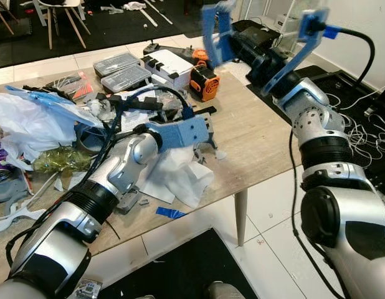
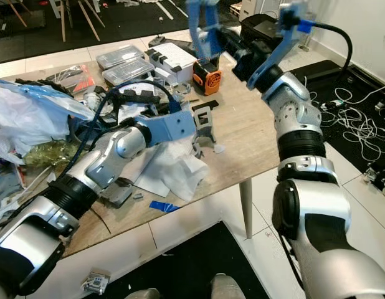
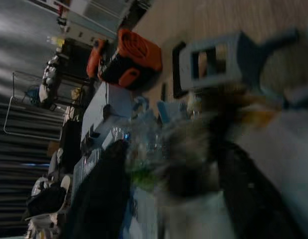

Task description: Picking trash to rubbish bin

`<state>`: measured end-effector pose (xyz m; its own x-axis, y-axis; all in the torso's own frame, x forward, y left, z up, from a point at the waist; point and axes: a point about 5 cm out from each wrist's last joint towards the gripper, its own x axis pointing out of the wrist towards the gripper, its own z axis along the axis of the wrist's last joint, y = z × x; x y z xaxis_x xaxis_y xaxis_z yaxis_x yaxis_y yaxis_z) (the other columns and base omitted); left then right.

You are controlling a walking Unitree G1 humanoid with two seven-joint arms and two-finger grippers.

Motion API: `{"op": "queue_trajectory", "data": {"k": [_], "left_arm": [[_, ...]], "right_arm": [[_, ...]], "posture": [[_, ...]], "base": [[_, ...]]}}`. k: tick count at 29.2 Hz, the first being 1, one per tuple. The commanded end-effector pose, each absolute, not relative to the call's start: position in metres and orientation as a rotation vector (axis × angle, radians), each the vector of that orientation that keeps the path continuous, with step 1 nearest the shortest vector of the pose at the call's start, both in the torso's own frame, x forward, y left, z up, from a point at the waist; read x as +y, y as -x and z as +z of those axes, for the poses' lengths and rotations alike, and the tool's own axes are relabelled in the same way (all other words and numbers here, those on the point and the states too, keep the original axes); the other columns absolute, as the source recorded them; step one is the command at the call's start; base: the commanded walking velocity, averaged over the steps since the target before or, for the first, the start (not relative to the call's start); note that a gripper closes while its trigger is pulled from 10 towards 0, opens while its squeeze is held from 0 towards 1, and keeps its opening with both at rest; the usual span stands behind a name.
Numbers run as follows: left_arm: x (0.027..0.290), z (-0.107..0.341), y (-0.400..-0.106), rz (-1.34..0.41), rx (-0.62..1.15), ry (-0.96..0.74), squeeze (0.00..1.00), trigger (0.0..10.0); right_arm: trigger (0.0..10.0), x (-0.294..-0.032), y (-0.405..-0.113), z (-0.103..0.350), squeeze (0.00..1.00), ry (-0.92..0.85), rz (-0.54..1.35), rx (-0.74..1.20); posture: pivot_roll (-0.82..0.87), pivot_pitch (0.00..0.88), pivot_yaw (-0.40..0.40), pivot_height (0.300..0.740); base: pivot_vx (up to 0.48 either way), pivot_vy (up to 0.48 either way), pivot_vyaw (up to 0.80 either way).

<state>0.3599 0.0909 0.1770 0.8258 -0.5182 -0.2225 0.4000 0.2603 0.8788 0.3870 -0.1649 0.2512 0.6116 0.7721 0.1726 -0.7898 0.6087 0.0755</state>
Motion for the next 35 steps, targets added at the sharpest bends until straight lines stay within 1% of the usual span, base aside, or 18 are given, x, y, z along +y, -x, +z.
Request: {"op": "queue_trajectory", "data": {"k": [1, 5, 11, 12, 13, 16, 17, 19, 22, 23, 25, 26, 27, 28, 29, 31, 33, 35], "left_arm": [[0.091, 0.180, -0.361, -0.647, -0.130, -1.190, 1.00, 10.0], [0.089, 0.179, -0.359, -0.696, -0.135, -1.195, 1.00, 10.0], [0.087, 0.179, -0.358, -0.720, -0.133, -1.172, 1.00, 10.0], [0.085, 0.181, -0.357, -0.734, -0.133, -1.128, 0.11, 10.0], [0.085, 0.183, -0.356, -0.748, -0.130, -1.088, 0.00, 10.0], [0.088, 0.190, -0.356, -0.759, -0.125, -0.998, 0.00, 10.0], [0.088, 0.190, -0.356, -0.759, -0.125, -0.998, 0.00, 10.0], [0.103, 0.202, -0.359, -0.748, -0.128, -0.906, 0.00, 10.0], [0.112, 0.206, -0.360, -0.736, -0.125, -0.901, 0.00, 10.0], [0.125, 0.210, -0.362, -0.721, -0.109, -0.892, 0.00, 10.0], [0.125, 0.210, -0.362, -0.721, -0.109, -0.892, 0.00, 10.0], [0.135, 0.212, -0.362, -0.714, -0.095, -0.882, 0.00, 10.0], [0.135, 0.212, -0.362, -0.714, -0.095, -0.882, 0.00, 10.0], [0.147, 0.212, -0.358, -0.748, -0.076, -0.813, 0.00, 10.0], [0.147, 0.212, -0.358, -0.748, -0.076, -0.813, 0.00, 10.0], [0.160, 0.208, -0.344, -0.854, -0.051, -0.702, 0.00, 10.0], [0.161, 0.207, -0.339, -0.891, -0.048, -0.671, 0.00, 10.0], [0.162, 0.204, -0.332, -0.919, -0.057, -0.572, 0.00, 10.0]], "right_arm": [[10.0, -0.165, -0.383, 0.248, 0.00, -0.090, 0.955, -0.078], [10.0, -0.173, -0.370, 0.226, 0.00, 0.009, 1.036, 0.064], [10.0, -0.174, -0.367, 0.217, 0.00, 0.046, 1.033, 0.107], [10.0, -0.176, -0.366, 0.213, 0.00, 0.063, 1.019, 0.124], [10.0, -0.176, -0.367, 0.211, 0.00, 0.077, 1.003, 0.131], [10.0, -0.176, -0.369, 0.213, 0.00, 0.087, 0.975, 0.119], [10.0, -0.176, -0.369, 0.213, 0.00, 0.087, 0.975, 0.119], [10.0, -0.176, -0.370, 0.222, 0.00, 0.080, 0.954, 0.068], [10.0, -0.176, -0.370, 0.224, 0.00, 0.075, 0.947, 0.051], [10.0, -0.177, -0.370, 0.225, 0.00, 0.073, 0.944, 0.044], [10.0, -0.177, -0.370, 0.225, 0.00, 0.073, 0.944, 0.044], [10.0, -0.177, -0.370, 0.226, 0.00, 0.073, 0.942, 0.040], [10.0, -0.177, -0.370, 0.226, 0.00, 0.073, 0.942, 0.040], [10.0, -0.178, -0.369, 0.227, 0.00, 0.055, 0.941, 0.025], [10.0, -0.178, -0.369, 0.227, 0.00, 0.055, 0.941, 0.025], [10.0, -0.181, -0.366, 0.228, 0.00, 0.010, 0.946, -0.007], [10.0, -0.182, -0.365, 0.229, 0.00, -0.006, 0.949, -0.017], [10.0, -0.184, -0.360, 0.232, 0.00, -0.056, 0.970, -0.072]], "posture": [[-0.05, 0.000, -0.028, 0.740], [-0.06, 0.000, -0.026, 0.740], [-0.06, 0.000, -0.021, 0.740], [-0.06, 0.000, -0.020, 0.740], [-0.06, 0.000, -0.021, 0.740], [-0.06, 0.000, -0.022, 0.740], [-0.06, 0.000, -0.022, 0.740], [-0.06, 0.000, -0.023, 0.740], [-0.06, 0.000, -0.023, 0.740], [-0.05, 0.000, -0.024, 0.740], [-0.05, 0.000, -0.024, 0.740], [-0.05, 0.000, -0.024, 0.740], [-0.05, 0.000, -0.024, 0.740], [-0.05, 0.000, -0.026, 0.740], [-0.05, 0.000, -0.026, 0.740], [-0.05, 0.000, -0.029, 0.740], [-0.05, 0.000, -0.029, 0.740], [-0.06, 0.000, -0.031, 0.740]], "base": [[0.000, 0.000, 0.00], [0.000, 0.000, 0.00], [0.000, 0.000, 0.00], [0.000, 0.000, 0.00], [0.000, 0.000, 0.00], [0.000, 0.000, 0.00], [0.000, 0.000, 0.00], [0.000, 0.000, 0.00], [0.000, 0.000, 0.00], [0.000, 0.000, 0.00], [0.000, 0.000, 0.00], [0.000, 0.000, 0.00], [0.000, 0.000, 0.00], [0.000, 0.000, 0.00], [0.000, 0.000, 0.00], [0.000, 0.000, 0.00], [0.000, 0.000, 0.00], [0.000, 0.000, 0.00]]}}
